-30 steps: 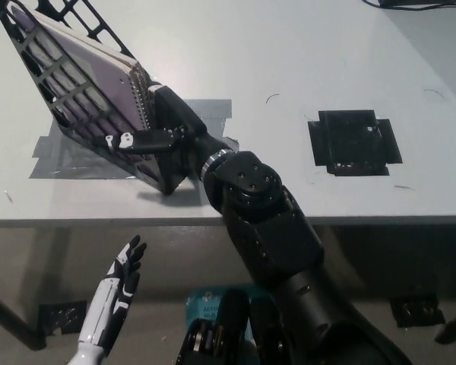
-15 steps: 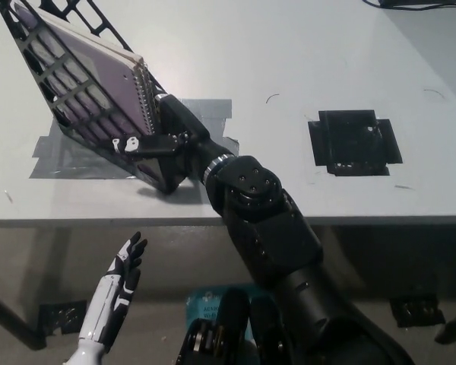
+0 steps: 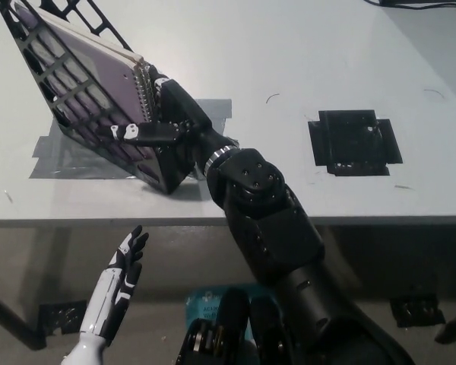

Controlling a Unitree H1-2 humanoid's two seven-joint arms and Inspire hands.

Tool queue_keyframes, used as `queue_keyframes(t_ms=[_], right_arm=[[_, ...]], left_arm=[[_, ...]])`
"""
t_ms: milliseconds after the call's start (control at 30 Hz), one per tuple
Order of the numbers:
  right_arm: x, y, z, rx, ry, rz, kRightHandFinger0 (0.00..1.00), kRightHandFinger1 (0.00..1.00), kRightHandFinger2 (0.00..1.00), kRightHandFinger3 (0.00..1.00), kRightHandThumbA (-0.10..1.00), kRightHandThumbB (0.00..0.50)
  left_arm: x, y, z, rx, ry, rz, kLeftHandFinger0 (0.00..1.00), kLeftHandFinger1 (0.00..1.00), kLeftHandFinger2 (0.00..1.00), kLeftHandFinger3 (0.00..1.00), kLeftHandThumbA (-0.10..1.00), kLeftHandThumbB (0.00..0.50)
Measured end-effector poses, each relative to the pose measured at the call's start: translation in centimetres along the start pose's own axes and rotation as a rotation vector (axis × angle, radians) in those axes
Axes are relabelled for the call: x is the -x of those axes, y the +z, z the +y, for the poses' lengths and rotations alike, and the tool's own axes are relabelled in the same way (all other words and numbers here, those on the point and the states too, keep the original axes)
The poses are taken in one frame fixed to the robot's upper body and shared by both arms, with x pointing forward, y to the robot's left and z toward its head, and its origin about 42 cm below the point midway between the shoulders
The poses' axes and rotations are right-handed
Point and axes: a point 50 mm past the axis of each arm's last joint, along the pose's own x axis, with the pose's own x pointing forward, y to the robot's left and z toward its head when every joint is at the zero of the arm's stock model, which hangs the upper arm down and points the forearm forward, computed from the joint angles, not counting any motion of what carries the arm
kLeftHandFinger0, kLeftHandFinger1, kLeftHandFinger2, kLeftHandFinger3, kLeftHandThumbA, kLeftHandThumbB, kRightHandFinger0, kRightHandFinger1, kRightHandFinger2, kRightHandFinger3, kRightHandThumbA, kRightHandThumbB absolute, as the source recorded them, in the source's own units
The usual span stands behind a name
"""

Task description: A shelf with a book inside it is placed on the center of the desk infront of the robot. The robot uses its right hand to grab the book, take it out and hand it to a person.

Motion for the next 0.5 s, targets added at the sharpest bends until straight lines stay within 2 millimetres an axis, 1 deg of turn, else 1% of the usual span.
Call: queue_keyframes(t_ms=[33, 67, 100, 133, 167, 200, 233, 267, 300, 367, 400, 500], right_arm=[[0.0, -0.1, 0.0, 0.003, -0.002, 0.002, 0.47, 0.45, 0.48, 0.51, 0.62, 0.253], [0.0, -0.1, 0.0, 0.005, -0.004, 0.004, 0.39, 0.4, 0.45, 0.46, 0.52, 0.237], [-0.1, -0.2, -0.1, 0.009, -0.005, 0.008, 0.28, 0.34, 0.4, 0.36, 0.22, 0.209], [-0.2, -0.3, -0.1, 0.017, -0.008, 0.012, 0.2, 0.27, 0.31, 0.24, 0.03, 0.183], [-0.3, -0.3, -0.3, 0.034, -0.011, 0.017, 0.05, 0.2, 0.38, 0.33, -0.07, 0.177], [-0.5, -0.2, -0.3, 0.057, -0.011, 0.023, 0.01, 0.11, 0.46, 0.43, -0.09, 0.174], [-0.6, -0.1, -0.4, 0.094, -0.007, 0.028, 0.0, 0.16, 0.57, 0.54, -0.1, 0.173], [-0.8, 0.2, -0.6, 0.142, -0.006, 0.032, 0.0, 0.18, 0.65, 0.59, -0.1, 0.176], [-1.0, 0.4, -0.7, 0.179, -0.003, 0.033, 0.0, 0.3, 0.77, 0.71, -0.1, 0.154], [-1.3, 0.6, -0.9, 0.239, 0.001, 0.042, 0.01, 0.38, 0.78, 0.77, -0.1, 0.135], [-1.4, 0.7, -1.1, 0.265, 0.0, 0.047, 0.03, 0.43, 0.81, 0.8, -0.1, 0.114], [-1.6, 0.6, -1.2, 0.301, -0.002, 0.056, 0.02, 0.47, 0.81, 0.84, -0.1, 0.11]], left_arm=[[0.0, 0.0, 0.0, 0.0, 0.0, 0.0, 1.0, 1.0, 1.0, 1.0, 1.0, 0.295], [0.0, 0.0, 0.0, 0.0, 0.0, -0.001, 1.0, 1.0, 1.0, 1.0, 1.0, 0.295], [-0.1, 0.0, 0.0, 0.0, 0.0, -0.002, 1.0, 1.0, 1.0, 1.0, 1.0, 0.3], [-0.1, 0.1, 0.0, 0.0, 0.0, -0.003, 1.0, 1.0, 1.0, 1.0, 1.0, 0.307], [-0.2, 0.1, 0.0, 0.0, 0.0, -0.004, 1.0, 1.0, 1.0, 1.0, 1.0, 0.309], [-0.2, 0.1, 0.0, 0.001, 0.0, -0.005, 1.0, 1.0, 1.0, 1.0, 1.0, 0.32], [-0.3, 0.1, 0.0, 0.001, 0.001, -0.007, 1.0, 1.0, 1.0, 1.0, 1.0, 0.322], [-0.4, 0.2, 0.0, 0.0, 0.001, -0.009, 1.0, 1.0, 1.0, 1.0, 1.0, 0.327], [-0.4, 0.2, 0.1, 0.0, 0.001, -0.01, 1.0, 1.0, 1.0, 1.0, 1.0, 0.318], [-0.5, 0.2, 0.1, 0.0, 0.001, -0.011, 1.0, 1.0, 1.0, 1.0, 1.0, 0.309], [-0.5, 0.2, 0.1, -0.001, 0.0, -0.011, 1.0, 1.0, 1.0, 1.0, 1.0, 0.309], [-0.5, 0.2, 0.1, -0.002, 0.0, -0.012, 1.0, 1.0, 1.0, 1.0, 1.0, 0.307]])
